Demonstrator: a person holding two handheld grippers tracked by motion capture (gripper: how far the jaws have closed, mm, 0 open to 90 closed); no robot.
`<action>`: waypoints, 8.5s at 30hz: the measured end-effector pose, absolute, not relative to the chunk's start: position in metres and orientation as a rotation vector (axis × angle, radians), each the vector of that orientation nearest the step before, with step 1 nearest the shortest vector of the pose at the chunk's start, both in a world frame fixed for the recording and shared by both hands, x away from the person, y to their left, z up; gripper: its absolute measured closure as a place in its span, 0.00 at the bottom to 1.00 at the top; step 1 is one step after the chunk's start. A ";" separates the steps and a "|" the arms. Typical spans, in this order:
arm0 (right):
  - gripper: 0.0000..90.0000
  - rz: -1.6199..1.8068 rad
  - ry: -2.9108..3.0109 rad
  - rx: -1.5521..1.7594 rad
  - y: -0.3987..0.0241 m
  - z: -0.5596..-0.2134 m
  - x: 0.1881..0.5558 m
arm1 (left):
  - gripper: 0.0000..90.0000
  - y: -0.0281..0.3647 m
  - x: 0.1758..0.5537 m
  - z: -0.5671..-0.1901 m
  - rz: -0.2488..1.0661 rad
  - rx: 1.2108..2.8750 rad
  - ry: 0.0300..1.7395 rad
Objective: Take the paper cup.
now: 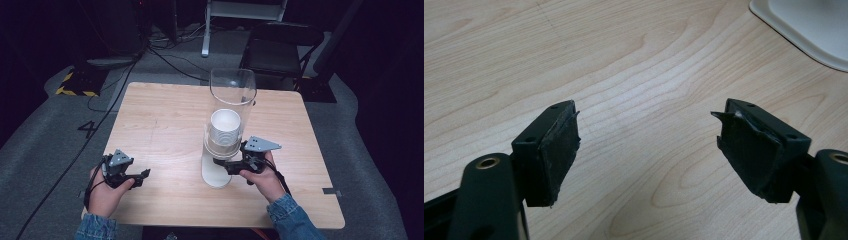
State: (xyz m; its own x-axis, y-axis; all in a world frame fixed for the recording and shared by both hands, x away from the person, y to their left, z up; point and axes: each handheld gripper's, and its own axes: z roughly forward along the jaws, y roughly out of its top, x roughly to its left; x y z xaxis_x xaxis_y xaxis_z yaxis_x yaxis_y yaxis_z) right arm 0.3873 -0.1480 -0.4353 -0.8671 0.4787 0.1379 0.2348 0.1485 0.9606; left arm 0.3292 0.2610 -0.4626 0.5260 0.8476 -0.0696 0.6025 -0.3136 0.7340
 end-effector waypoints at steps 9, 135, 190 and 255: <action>0.30 1.774 2.230 0.672 -0.148 -0.435 0.387 | 0.27 0.260 0.329 -0.463 0.426 2.033 1.177; 0.32 1.256 2.015 1.243 -0.282 -0.460 0.467 | 0.26 0.256 0.335 -0.471 0.400 2.066 1.182; 0.18 1.227 2.000 1.262 -0.294 -0.455 0.457 | 0.26 0.250 0.339 -0.472 0.398 2.077 1.162; 0.18 1.079 2.263 1.165 -0.327 -0.485 0.364 | 0.21 0.252 0.334 -0.487 0.341 2.169 1.151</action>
State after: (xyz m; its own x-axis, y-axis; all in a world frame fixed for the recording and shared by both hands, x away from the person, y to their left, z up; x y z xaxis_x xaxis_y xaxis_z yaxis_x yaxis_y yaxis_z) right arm 0.3638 -0.3270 -0.4852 -0.5871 0.8094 0.0161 0.5219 0.3633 0.7718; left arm 0.3343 0.2517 -0.4872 0.5809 0.8109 -0.0703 0.6419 -0.4033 0.6522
